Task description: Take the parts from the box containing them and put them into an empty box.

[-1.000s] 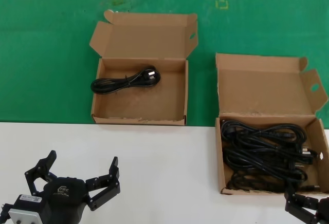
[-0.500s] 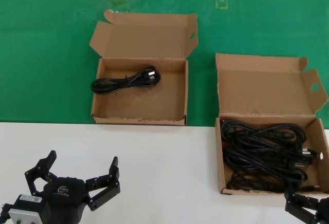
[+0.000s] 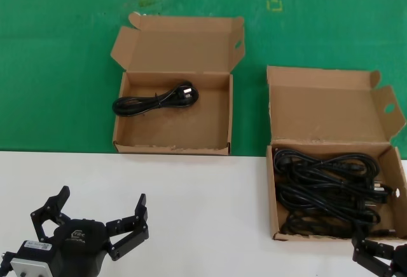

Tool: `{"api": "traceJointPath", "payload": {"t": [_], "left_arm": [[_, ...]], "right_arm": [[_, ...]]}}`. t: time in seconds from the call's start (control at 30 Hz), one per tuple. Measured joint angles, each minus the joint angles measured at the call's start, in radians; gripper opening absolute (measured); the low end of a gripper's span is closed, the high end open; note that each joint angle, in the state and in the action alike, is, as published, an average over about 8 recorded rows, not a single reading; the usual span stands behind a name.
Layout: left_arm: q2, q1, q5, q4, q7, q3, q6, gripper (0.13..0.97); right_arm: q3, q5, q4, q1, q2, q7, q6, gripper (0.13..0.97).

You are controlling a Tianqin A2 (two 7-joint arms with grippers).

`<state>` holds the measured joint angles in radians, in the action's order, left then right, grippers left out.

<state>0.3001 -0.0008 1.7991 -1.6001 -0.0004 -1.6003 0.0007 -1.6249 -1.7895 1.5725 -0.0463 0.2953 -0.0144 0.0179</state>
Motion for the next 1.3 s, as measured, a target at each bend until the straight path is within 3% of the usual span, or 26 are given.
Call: {"api": "traceJointPath", "payload": {"t": [1.3], "left_arm": [[0.0,0.0,0.0,0.0,0.0,0.0,0.0,0.966]], "right_arm": [[0.0,0.0,0.0,0.0,0.0,0.0,0.0,0.966]]}}
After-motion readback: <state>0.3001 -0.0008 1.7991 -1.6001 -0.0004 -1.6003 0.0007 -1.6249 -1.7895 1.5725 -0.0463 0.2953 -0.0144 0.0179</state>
